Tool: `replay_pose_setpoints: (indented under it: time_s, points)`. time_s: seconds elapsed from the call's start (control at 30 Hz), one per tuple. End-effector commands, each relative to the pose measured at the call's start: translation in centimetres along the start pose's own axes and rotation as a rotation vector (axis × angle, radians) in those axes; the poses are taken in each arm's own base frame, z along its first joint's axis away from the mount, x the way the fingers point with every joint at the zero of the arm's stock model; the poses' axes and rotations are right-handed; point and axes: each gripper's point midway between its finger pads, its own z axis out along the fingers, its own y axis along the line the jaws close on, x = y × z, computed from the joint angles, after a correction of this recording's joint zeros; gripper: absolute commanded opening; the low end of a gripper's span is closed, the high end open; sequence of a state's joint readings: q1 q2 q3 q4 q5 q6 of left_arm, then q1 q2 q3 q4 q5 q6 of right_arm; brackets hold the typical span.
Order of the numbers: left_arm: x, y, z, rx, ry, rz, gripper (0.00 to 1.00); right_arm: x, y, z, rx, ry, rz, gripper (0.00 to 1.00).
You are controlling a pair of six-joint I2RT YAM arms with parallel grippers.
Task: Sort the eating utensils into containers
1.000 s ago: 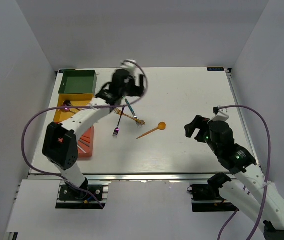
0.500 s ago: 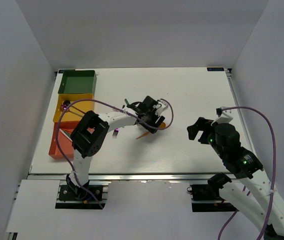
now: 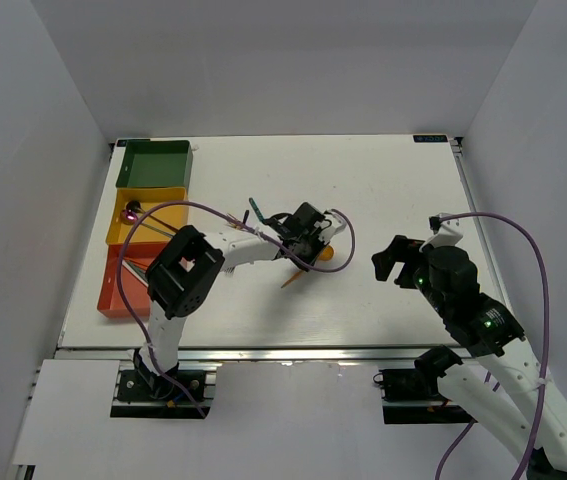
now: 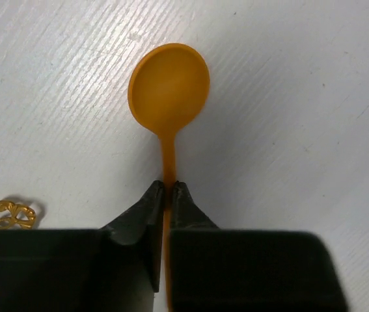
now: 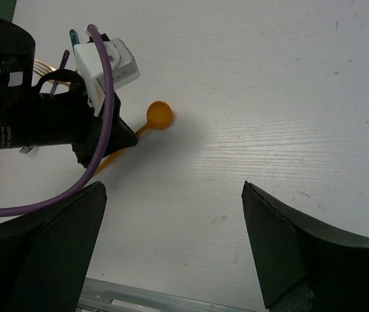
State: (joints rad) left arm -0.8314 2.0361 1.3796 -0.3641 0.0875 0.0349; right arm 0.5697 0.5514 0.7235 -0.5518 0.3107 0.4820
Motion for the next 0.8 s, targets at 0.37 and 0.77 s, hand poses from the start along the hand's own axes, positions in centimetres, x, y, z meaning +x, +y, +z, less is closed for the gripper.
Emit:
replay_pose_setpoints:
  time_s: [0.37, 0.77]
  points:
    - [-10.6, 7.8, -18.1, -0.482, -0.510, -0.423, 0.00, -2.5, 0.2, -1.0, -0.002, -0.083, 0.018, 0.89]
    - [8.0, 38.7, -34.7, -1.162, -0.537, -1.267, 0.00, -1.7, 1.7, 0.1, -0.078, -0.059, 0.024, 0.89]
